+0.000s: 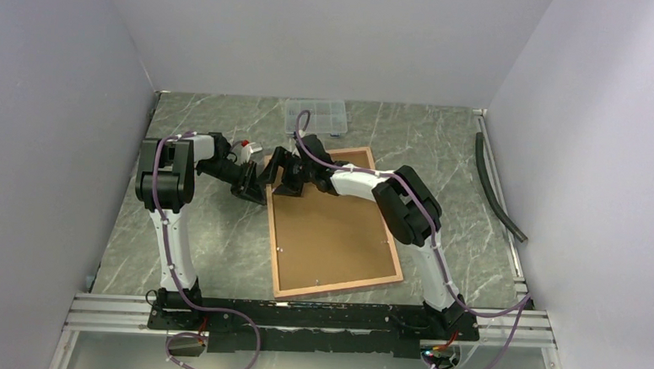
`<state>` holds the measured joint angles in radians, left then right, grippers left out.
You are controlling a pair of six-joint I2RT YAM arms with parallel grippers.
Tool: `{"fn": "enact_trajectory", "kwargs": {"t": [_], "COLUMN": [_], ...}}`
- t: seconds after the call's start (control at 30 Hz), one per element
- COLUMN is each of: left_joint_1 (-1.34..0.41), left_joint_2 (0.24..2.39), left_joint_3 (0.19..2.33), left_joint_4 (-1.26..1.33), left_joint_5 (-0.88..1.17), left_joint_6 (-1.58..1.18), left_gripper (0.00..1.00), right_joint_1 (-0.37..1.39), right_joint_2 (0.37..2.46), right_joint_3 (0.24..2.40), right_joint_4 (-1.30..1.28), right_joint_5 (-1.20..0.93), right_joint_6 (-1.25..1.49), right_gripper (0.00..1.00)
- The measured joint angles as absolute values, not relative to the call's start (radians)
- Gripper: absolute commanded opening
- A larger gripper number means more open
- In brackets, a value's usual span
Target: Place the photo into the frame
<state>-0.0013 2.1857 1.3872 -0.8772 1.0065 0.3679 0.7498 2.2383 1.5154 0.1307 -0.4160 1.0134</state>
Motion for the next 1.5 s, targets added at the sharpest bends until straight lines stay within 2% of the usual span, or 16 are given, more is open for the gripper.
{"fn": "enact_trajectory", "kwargs": {"t": [0.37,0.57,0.77,0.93,1.1,1.27,1.5], "left_joint_1": [-0.001,0.017,0.089,0.101,-0.008,-0.106,-0.213], "left_joint_2": [2.185,2.185,2.185,2.154,2.08,2.019,1.902], "left_joint_3": [1.387,1.39,1.428,1.412,1.343,1.246,1.14], "left_joint_4": [-0.879,-0.898,-0.953,-0.963,-0.962,-0.945,-0.926], "left_joint_5": [1.006,1.007,1.003,0.964,0.867,0.793,0.67], "left_joint_6": [0.369,0.374,0.411,0.452,0.487,0.506,0.568], "left_gripper": [0.21,0.22,0.25,0.24,0.24,0.24,0.24], "right_joint_1": [0.751,0.752,0.723,0.56,0.297,0.141,0.118], "right_joint_2": [2.244,2.238,2.057,1.813,1.695,1.724,1.903], "right_joint_3": [1.516,1.515,1.313,1.156,1.139,1.139,1.205], "right_joint_4": [0.142,0.145,0.113,0.046,-0.068,-0.168,-0.193], "right_joint_5": [-0.43,-0.445,-0.471,-0.481,-0.368,-0.262,-0.286], "right_joint_6": [1.015,0.985,0.904,0.838,0.764,0.716,0.698], "right_gripper": [0.81,0.92,0.95,0.97,1.0,1.0,1.0]}}
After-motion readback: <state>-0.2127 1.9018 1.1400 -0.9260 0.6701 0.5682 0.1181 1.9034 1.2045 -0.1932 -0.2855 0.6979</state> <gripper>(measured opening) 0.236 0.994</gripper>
